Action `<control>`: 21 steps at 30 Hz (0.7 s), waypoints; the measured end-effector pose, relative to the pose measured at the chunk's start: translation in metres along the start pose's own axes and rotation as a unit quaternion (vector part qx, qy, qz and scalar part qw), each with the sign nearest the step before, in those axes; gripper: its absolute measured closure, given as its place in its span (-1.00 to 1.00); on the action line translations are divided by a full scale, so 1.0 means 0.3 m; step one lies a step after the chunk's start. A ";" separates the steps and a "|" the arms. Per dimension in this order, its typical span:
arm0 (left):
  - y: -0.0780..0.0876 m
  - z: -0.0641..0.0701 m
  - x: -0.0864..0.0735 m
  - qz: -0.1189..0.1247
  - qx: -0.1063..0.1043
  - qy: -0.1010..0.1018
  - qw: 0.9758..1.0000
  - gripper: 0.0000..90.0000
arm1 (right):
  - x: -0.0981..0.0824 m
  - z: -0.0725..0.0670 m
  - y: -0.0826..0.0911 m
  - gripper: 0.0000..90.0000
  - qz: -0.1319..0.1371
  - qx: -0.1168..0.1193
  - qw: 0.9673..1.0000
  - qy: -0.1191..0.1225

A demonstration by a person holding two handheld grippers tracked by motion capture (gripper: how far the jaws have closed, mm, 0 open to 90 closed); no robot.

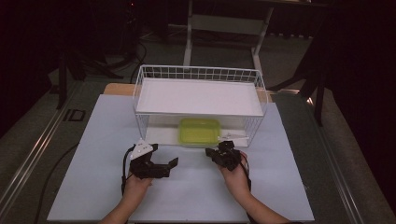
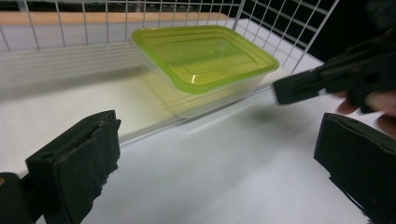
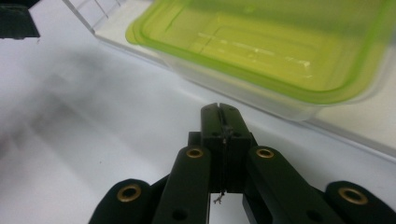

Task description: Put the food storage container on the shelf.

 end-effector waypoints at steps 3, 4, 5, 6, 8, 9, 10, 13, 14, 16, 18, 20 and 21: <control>-0.006 0.002 -0.011 -0.005 -0.011 -0.003 1.000 -0.97 | 0.009 0.002 -0.027 1.00 -0.006 -0.007 1.000 0.001; -0.005 0.001 -0.012 -0.005 -0.008 -0.006 1.000 -0.97 | 0.013 0.005 -0.036 1.00 -0.007 -0.009 1.000 -0.002; -0.004 0.001 -0.011 -0.002 -0.007 -0.008 1.000 -0.97 | 0.018 0.009 -0.044 1.00 -0.007 -0.008 1.000 -0.005; -0.002 0.000 -0.010 0.000 -0.003 -0.009 1.000 -0.97 | 0.023 0.012 -0.051 1.00 -0.006 -0.008 1.000 -0.008; 0.002 -0.001 -0.006 0.005 0.000 -0.012 1.000 -0.97 | 0.036 0.020 -0.063 1.00 -0.003 -0.009 1.000 -0.013; 0.004 -0.001 -0.005 0.007 -0.001 -0.012 1.000 -0.97 | 0.043 0.023 -0.068 1.00 -0.002 -0.009 1.000 -0.016; 0.004 -0.001 -0.005 0.006 0.000 -0.014 1.000 -0.97 | 0.050 0.027 -0.074 1.00 -0.002 -0.010 1.000 -0.015; 0.004 0.001 -0.006 0.007 0.007 -0.023 1.000 -0.97 | 0.067 0.034 -0.091 1.00 -0.002 -0.014 1.000 -0.021; 0.004 0.001 -0.006 0.007 0.007 -0.022 1.000 -0.97 | 0.073 0.035 -0.097 1.00 -0.002 -0.015 1.000 -0.022; 0.004 0.002 -0.007 0.008 0.007 -0.021 1.000 -0.97 | 0.084 0.040 -0.108 1.00 -0.001 -0.020 1.000 -0.022; 0.003 0.001 -0.008 0.007 0.009 -0.023 1.000 -0.97 | 0.096 0.045 -0.119 1.00 0.001 -0.022 0.999 -0.023; 0.002 0.001 -0.009 0.007 0.008 -0.021 1.000 -0.97 | 0.107 0.047 -0.126 0.99 0.005 -0.025 0.999 -0.021; 0.002 0.000 -0.010 0.006 0.007 -0.020 1.000 -0.97 | 0.112 0.048 -0.130 0.98 0.007 -0.030 0.999 -0.016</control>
Point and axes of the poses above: each handheld gripper's, and its own axes: y roughly backward along the jaws, x roughly out of its top, z roughly to its right, the point moved 8 cm from there along -y, roughly forward along the jaws, and after that the axes turned 15 degrees about -z, right-handed, at the moved point
